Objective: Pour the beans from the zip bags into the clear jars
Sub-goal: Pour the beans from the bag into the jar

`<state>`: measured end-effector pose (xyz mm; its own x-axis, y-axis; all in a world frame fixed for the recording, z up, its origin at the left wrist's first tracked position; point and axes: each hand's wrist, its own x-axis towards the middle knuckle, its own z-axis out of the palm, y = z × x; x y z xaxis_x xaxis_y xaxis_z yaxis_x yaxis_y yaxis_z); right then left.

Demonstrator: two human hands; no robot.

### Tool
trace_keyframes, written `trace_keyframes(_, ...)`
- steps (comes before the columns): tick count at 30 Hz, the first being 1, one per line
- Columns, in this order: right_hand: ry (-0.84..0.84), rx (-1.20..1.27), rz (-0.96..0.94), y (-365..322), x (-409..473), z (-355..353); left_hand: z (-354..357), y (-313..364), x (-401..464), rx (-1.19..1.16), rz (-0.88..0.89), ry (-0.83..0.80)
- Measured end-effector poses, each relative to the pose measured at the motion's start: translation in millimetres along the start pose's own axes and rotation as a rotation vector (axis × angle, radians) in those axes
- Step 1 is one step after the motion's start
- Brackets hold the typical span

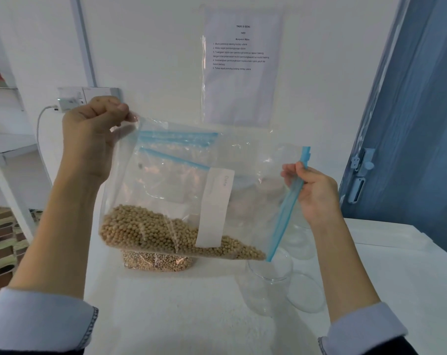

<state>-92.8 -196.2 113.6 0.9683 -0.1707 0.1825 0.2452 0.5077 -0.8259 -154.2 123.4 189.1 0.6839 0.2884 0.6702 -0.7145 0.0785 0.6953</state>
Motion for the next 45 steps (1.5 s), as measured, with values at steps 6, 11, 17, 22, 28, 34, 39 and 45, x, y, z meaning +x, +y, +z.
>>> trace_keyframes(6,-0.01,0.02,0.041,5,-3,-3,12,6,1,0.01,0.017,-0.008)
trace_keyframes(11,0.011,0.056,0.053,6,-5,-8,15,6,0,0.011,0.014,-0.002)
trace_keyframes(17,0.038,0.078,0.06,4,-6,-9,15,9,2,0.023,0.007,0.03)
trace_keyframes(22,0.034,0.023,0.054,5,-9,-7,17,8,0,0.008,-0.005,0.053)
trace_keyframes(28,0.033,-0.059,0.051,3,-9,-5,19,7,-1,0.011,0.016,0.05)
trace_keyframes(34,0.032,-0.059,0.024,1,-10,-2,15,3,0,0.012,-0.003,0.084)
trace_keyframes(39,0.007,-0.152,-0.008,1,-11,5,7,-2,0,0.039,0.009,0.138)
trace_keyframes(45,0.071,-0.157,-0.03,3,-10,7,1,1,-1,0.068,0.007,0.128)
